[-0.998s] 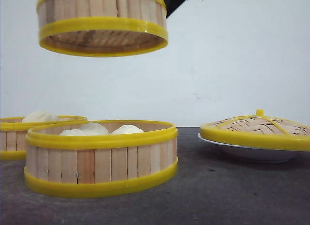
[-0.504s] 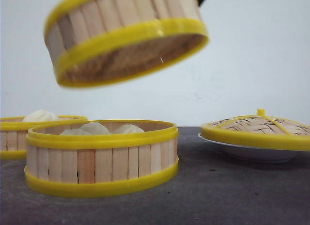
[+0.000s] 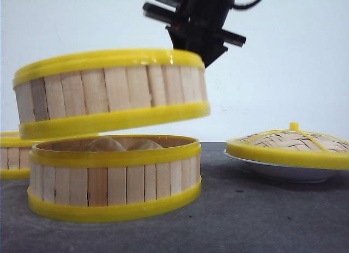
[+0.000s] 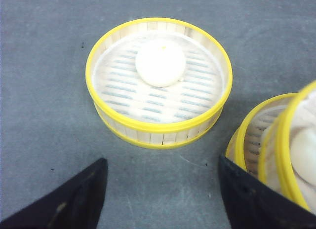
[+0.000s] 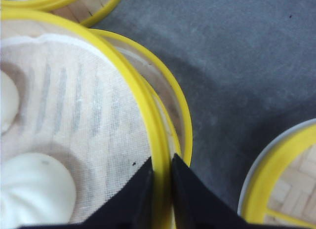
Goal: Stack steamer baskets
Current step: 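Lower the held basket onto the nearest basket and open the right gripper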
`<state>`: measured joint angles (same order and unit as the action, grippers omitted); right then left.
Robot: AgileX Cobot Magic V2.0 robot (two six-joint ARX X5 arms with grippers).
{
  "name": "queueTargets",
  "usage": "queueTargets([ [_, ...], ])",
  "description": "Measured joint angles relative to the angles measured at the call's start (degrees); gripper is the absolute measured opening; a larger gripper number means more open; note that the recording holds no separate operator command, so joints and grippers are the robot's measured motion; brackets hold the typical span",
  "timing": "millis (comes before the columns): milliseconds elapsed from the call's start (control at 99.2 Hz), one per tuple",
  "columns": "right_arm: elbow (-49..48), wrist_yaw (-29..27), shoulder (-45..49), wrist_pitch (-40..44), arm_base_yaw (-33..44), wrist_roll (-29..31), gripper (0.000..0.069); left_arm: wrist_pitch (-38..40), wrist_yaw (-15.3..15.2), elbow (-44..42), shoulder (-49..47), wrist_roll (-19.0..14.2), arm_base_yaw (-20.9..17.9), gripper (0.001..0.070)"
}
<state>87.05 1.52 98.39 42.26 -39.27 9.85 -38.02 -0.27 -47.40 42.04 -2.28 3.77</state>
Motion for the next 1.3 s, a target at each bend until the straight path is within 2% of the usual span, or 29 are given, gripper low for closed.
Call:
queueTargets([
  [171,-1.4,1.1,0.0,-5.5,1.3,-0.2,0.0029,0.0,0.0,0.0,0.0,0.0,0.0,0.0428],
  [837,-1.4,3.6,4.7,-6.2,2.5,-0.5,0.0029,0.0,0.0,0.0,0.0,0.0,0.0,0.0428],
  [1079,-1.4,-0.2,4.7,-5.9,2.5,-0.6,0.0029,0.0,0.0,0.0,0.0,0.0,0.0,0.0428],
  [1301,-1.4,-0.3,4.7,-5.1,2.9,-0.6,0.0028,0.0,0.0,0.0,0.0,0.0,0.0,0.0428],
])
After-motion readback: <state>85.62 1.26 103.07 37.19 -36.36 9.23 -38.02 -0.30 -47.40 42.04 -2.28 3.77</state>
